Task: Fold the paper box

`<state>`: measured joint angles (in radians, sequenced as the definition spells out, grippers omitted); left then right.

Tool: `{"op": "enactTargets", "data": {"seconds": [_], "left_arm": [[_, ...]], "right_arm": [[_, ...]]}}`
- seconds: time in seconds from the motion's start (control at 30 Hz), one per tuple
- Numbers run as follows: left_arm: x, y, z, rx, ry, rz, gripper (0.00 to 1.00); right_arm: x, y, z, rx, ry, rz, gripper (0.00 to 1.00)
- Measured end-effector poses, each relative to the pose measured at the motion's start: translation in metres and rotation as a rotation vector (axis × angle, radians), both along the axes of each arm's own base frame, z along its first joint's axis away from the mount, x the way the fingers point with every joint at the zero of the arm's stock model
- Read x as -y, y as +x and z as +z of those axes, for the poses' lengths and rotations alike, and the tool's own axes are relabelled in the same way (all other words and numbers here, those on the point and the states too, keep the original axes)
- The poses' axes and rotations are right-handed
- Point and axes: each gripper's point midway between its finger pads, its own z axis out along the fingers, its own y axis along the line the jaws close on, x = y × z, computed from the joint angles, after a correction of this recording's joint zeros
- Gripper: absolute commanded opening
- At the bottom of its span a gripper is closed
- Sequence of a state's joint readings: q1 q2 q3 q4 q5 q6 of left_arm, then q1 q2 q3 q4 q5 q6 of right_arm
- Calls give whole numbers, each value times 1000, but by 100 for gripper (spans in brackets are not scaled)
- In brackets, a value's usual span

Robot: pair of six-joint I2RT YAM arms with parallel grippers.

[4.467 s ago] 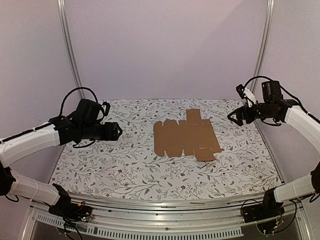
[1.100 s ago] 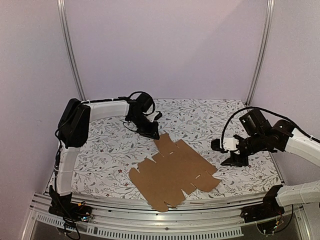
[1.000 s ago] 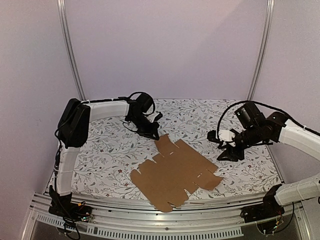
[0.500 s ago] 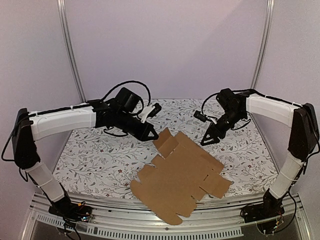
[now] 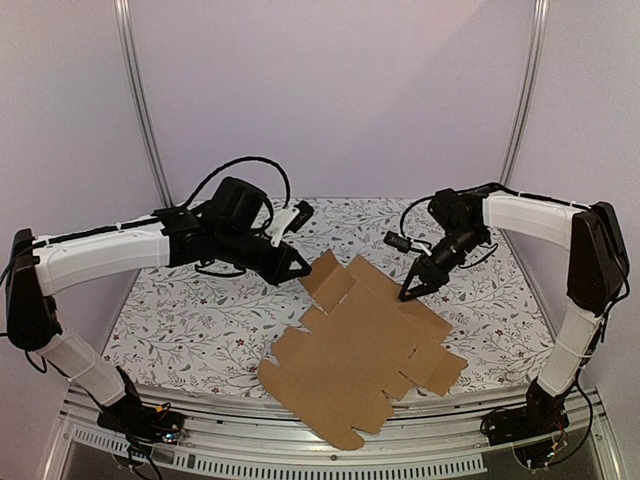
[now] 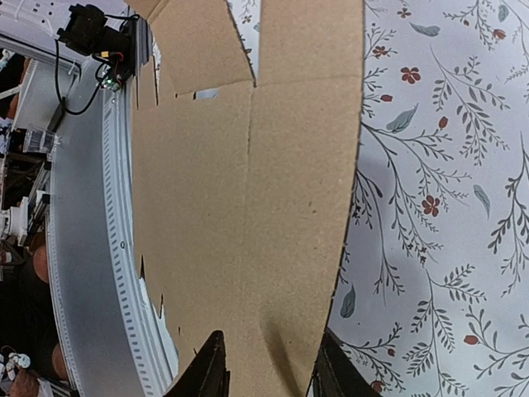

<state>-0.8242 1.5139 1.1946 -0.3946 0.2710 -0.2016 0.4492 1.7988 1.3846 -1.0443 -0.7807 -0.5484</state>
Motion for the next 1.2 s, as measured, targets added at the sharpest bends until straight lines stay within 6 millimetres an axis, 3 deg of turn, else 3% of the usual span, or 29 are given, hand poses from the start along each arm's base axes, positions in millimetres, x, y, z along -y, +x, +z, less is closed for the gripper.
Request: {"op": "enactTargets", "data": {"seconds": [0.27,0.43,0.73,0.93,1.03,1.2], "left_arm": [[0,4,2,18,-1,15,0],[0,7,3,30,-2,25,0],[-4,7,5,51,-11,36,0],[-4,7,4,55,-16,37,0],[-5,6,2,52,-11,38,0],[-6,6,4,57,-13,41,0]], "right_arm": [[-2,-7,-1,-80,31,39,23],[0,-10,-8,-123,14,36,39],[0,-11,-16,-166,-16,20,40],[3,-9,-20,-162,-44,8,46],[4,-6,-23,-152,-59,0,54],[8,5,-27,-126,-84,-37,57]]}}
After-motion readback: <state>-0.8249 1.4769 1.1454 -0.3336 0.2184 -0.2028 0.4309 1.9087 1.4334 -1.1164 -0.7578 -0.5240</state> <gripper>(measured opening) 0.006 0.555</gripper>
